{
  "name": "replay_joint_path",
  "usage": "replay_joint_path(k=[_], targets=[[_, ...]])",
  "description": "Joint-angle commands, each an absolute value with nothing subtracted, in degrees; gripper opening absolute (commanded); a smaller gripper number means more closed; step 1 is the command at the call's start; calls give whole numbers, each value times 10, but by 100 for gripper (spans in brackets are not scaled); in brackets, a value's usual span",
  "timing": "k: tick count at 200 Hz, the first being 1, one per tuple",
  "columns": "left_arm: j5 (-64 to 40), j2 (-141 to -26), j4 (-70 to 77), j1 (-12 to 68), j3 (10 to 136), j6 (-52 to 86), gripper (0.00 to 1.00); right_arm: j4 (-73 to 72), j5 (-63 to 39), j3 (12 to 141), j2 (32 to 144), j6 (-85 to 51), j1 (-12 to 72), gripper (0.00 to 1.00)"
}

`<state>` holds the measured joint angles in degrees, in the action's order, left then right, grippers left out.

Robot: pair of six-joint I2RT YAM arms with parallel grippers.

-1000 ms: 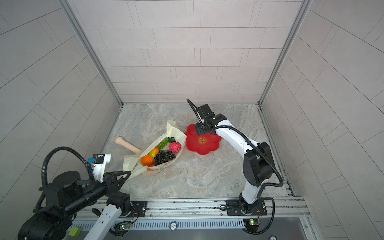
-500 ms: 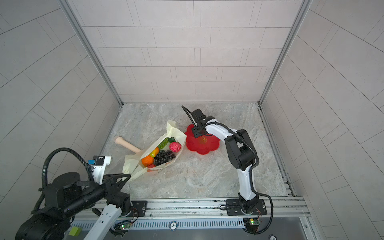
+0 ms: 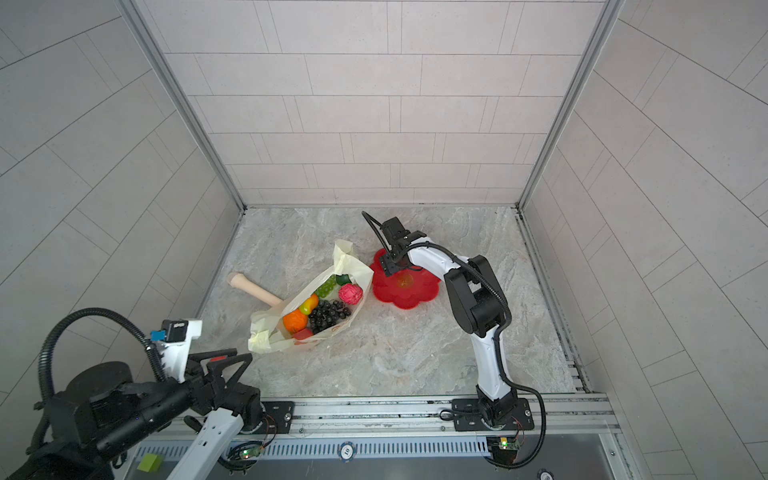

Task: Take fruits out of the plastic bag
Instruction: Place the fake fruit on the plate, then adjust the plastic bag at the center of the board.

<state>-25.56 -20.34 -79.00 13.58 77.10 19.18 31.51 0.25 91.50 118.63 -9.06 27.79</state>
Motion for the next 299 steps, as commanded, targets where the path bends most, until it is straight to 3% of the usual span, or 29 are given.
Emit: replay_joint_path(k=[1,101,124,145,161,200,253,299], targets=[[-224,-249,-852,136,817,146,57,333,6,927,1184,-92,278,86],[-65,-502,-942,142,1069,93,56,399,3,965,1074,-113,277,90],[-19,-554,-946,152,1117,129,56,436,6,973,1017,-122,275,84],[-12,-554,-884,152,1054,177,56,451,-19,970,940,-129,277,69],[-51,-537,-798,152,985,175,56,453,-56,970,885,-122,285,62],[-59,-573,-751,158,923,81,58,486,-34,1013,784,-88,378,58],[-146,-543,-597,185,855,-9,70,540,-24,1098,797,-78,559,47],[-126,-568,-602,266,800,-116,72,501,-21,1054,826,-120,598,46]])
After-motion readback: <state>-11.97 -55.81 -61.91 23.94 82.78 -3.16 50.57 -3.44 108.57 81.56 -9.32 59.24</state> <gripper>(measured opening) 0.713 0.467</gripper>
